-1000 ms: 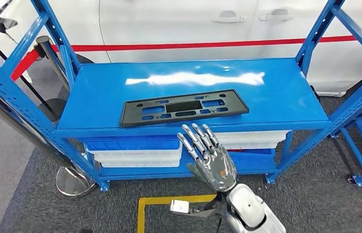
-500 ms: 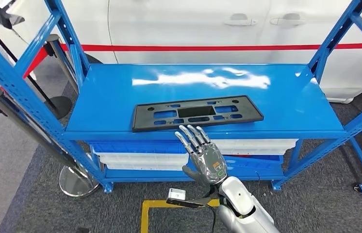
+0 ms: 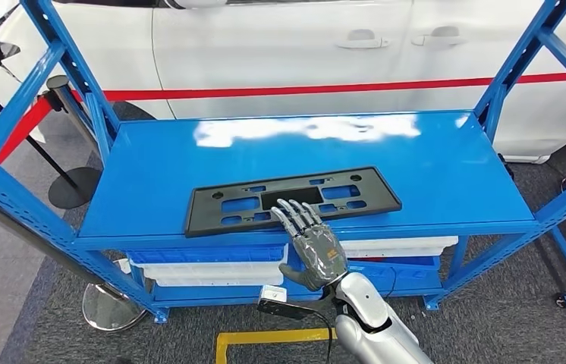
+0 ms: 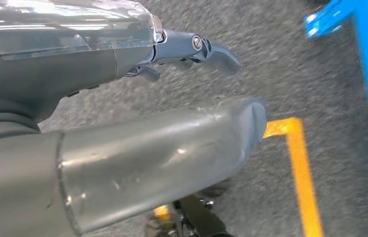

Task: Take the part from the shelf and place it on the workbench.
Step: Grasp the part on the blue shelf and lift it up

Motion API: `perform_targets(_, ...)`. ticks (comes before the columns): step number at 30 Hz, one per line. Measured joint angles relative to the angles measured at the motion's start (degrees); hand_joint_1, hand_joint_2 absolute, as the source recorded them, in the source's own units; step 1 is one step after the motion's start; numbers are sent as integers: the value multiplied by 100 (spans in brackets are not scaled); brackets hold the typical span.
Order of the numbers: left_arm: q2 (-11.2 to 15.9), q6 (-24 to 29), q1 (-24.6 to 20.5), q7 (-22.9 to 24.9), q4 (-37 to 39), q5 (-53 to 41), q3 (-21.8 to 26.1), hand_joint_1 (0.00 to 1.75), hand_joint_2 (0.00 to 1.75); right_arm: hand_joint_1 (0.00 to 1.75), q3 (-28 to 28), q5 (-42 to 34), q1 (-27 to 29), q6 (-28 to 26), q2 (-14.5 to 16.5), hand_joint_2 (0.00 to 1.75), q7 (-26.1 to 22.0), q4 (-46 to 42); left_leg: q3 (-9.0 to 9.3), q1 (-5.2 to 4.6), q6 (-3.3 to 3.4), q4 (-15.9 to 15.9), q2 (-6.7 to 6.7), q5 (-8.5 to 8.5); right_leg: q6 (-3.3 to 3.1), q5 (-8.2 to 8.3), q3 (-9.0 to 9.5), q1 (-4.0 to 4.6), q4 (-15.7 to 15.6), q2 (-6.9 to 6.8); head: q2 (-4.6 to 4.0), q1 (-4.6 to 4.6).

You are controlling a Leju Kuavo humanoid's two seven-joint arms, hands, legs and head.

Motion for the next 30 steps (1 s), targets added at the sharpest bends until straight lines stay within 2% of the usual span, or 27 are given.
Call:
perform_targets(1,5,2,-7,4,10,-2,-10,0,0,0,0,-2,9,3,-1,175,-1,7,17,-14,48,-120,3,86,38,-48,12,2,17,-5,0,1)
perform_targets(3,15,8,-28,5,25,-6,-36,0,0,0,1,-4,22,9,-1,175,-2,14,11,-43,164,-125,1,54,102,-99,2,8,24,-6,1,17)
perform_targets(5,19,16,-29,-1,25,-11,-64,0,0,0,1,-6,29,9,-1,175,0,10,40,-33,240,-147,4,53,163,-188,-17,-2,99,-9,1,41)
perform_targets(6,20,19,-29,-5,25,-13,-75,0,0,0,1,-8,30,8,-1,175,1,9,65,-24,272,-168,7,42,191,-285,-99,-8,270,-10,1,52)
perform_targets(8,21,21,-34,-15,25,-15,-85,0,0,0,0,-10,38,8,-3,175,3,9,102,-20,320,-188,11,12,231,-545,-417,-16,854,-14,1,76)
perform_targets(10,21,21,-40,-19,25,-15,-89,0,0,0,0,-12,45,9,-4,175,4,10,111,-22,339,-188,11,-3,245,-691,-634,-20,1226,-14,1,80)
perform_targets(15,21,21,-40,-20,25,-15,-89,0,0,0,0,-12,47,10,-4,175,4,10,112,-23,340,-188,11,-4,246,-699,-651,-20,1253,-14,1,80)
perform_targets(17,21,21,-40,-22,25,-15,-90,0,0,0,0,-13,52,10,-4,175,5,10,115,-24,343,-188,9,-8,248,-728,-715,-21,1351,-14,1,80)
perform_targets(19,22,21,-40,-28,26,-16,-97,0,0,0,0,-14,81,12,-7,175,7,13,139,-28,348,-188,2,-30,250,-755,-950,-21,1657,-14,1,82)
perform_targets(21,23,22,-35,-37,27,-18,-104,0,0,0,0,-17,118,17,-13,175,9,18,190,-35,348,-188,-12,-68,235,-587,-1143,-18,1768,-14,1,83)
perform_targets(22,13,23,-37,-38,27,-18,-108,0,0,0,-1,-38,118,28,-13,175,14,21,237,-49,332,-188,-22,-103,173,-291,-1026,5,1342,-15,1,76)
perform_targets(23,7,24,-38,-35,27,-31,-112,0,0,0,-10,-118,77,49,21,175,18,48,267,-58,276,-158,-23,-166,97,-4,-855,13,852,-14,1,72)
perform_targets(25,-5,25,-50,-23,28,-63,-122,0,0,0,-44,-319,-56,98,119,175,24,136,174,-61,151,188,-21,-440,-52,431,-532,23,-3,-17,1,43)
perform_targets(26,-1,25,-53,-16,28,-85,-129,0,0,0,-68,-417,-133,121,179,175,24,201,14,-46,91,536,-14,-629,-74,454,-511,7,-50,-18,1,33)
perform_targets(27,0,25,-55,-11,29,-97,-138,0,0,0,-86,-462,-187,137,212,175,23,258,-177,-34,67,927,-14,-799,-80,453,-512,6,-45,-22,1,20)
perform_targets(28,1,25,-53,-5,29,-107,-147,0,0,0,-105,-496,-237,152,242,175,23,321,-336,-26,43,1239,-13,-898,-82,449,-515,6,-38,-24,1,14)
perform_targets(29,1,24,-46,-1,29,-114,-157,0,0,0,-119,-517,-283,162,265,175,22,378,-411,-16,23,1366,-12,-886,-80,443,-515,6,-29,-24,0,11)
perform_targets(30,3,24,-41,4,29,-116,-163,0,0,0,-130,-531,-325,167,288,175,22,428,-367,-6,10,1248,-11,-754,-73,433,-512,3,-16,-22,0,9)
